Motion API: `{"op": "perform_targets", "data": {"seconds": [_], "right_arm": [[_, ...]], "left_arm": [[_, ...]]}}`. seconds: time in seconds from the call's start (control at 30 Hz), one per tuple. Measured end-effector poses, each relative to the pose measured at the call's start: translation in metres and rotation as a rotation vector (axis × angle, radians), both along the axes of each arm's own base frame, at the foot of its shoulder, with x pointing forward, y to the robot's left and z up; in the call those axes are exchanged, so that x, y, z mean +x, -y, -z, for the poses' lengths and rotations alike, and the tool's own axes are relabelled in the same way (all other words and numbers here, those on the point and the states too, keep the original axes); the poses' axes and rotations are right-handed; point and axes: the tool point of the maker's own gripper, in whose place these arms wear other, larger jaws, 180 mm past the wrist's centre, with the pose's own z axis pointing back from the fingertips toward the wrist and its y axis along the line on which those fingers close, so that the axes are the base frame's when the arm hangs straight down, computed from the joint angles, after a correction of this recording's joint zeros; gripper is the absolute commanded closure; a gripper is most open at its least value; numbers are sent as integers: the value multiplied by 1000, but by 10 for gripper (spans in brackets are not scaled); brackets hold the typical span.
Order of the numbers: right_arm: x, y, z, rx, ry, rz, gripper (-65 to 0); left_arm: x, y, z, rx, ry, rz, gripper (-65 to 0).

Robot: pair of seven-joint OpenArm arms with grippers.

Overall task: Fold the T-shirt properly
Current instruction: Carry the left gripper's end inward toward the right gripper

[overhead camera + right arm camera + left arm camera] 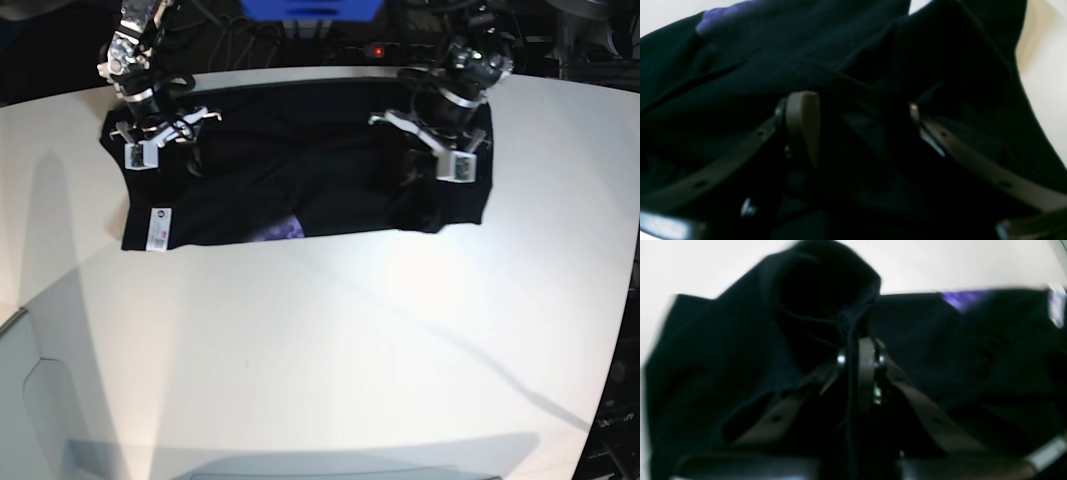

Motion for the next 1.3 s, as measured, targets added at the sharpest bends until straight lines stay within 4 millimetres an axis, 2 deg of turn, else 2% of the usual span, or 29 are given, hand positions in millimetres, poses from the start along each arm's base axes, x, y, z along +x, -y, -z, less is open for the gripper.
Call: {"op": "perform_targets", "data": {"seconds": [0.17, 0.27, 0.5, 0.63, 0.73, 0.87, 1.03, 1.1, 1.23, 1.3], "right_arm": [[0, 0, 0, 0, -2, 0, -340], [0, 0, 0, -1, -2, 0, -340], [0, 0, 0, -1, -3, -1, -340], [0, 0, 1, -1, -3, -1, -340], [2, 0, 0, -1, 0, -1, -340], [4, 0, 0, -4, -1, -4, -340], [4, 0, 0, -6, -2, -5, -340], [4, 0, 0, -6, -2, -5, -340], [4, 0, 0, -6, -2, -5, -340], [4, 0, 0, -6, -2, -5, -340]], "left_arm": [[3, 28, -1, 13, 5, 85, -1], [11, 52, -4, 4, 26, 153, -1], [6, 85, 21, 43, -35, 266, -1], [6, 93, 22, 42, -32, 289, -1], [6, 93, 22, 43, -33, 289, -1], [17, 93, 16, 46, -5, 289, -1], [16, 93, 17, 50, -12, 291, -7], [16, 93, 17, 50, -12, 291, -36], [16, 94, 17, 45, -12, 291, -216], [16, 94, 12, 42, 5, 295, -277]]}}
